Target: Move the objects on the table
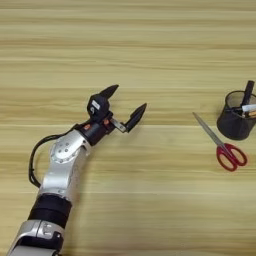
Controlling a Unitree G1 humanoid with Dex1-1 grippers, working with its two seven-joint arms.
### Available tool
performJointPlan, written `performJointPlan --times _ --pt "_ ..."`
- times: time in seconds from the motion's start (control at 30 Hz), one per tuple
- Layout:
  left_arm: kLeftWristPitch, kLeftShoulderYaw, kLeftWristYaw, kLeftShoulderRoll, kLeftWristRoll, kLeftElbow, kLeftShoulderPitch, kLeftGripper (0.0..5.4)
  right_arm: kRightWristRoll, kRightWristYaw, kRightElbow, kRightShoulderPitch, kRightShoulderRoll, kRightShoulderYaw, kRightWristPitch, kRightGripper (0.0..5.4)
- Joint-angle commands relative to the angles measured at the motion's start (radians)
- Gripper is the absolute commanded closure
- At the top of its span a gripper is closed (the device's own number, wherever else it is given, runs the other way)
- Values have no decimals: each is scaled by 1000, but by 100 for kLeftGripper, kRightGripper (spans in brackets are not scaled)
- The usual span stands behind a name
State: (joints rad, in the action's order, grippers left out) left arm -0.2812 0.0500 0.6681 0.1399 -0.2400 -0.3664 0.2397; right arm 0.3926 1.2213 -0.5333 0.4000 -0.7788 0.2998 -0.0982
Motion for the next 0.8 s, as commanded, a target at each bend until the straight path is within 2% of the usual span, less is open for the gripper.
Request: performJointPlan --times 0.03,0.4,0.67,0.8 --pt "-10 -1 -6 12 20 -3 2 0 20 -33 3 -33 22 30 -23 3" --pt "-41 0 -24 23 53 -14 -4 0 56 -114 -47 -58 114 69 -52 3" --pt "-55 -3 -20 28 53 -32 2 0 110 -120 -113 -74 202 87 -37 3" --pt "-59 -4 -18 30 50 -36 3 0 110 -103 -163 -67 227 77 -39 3"
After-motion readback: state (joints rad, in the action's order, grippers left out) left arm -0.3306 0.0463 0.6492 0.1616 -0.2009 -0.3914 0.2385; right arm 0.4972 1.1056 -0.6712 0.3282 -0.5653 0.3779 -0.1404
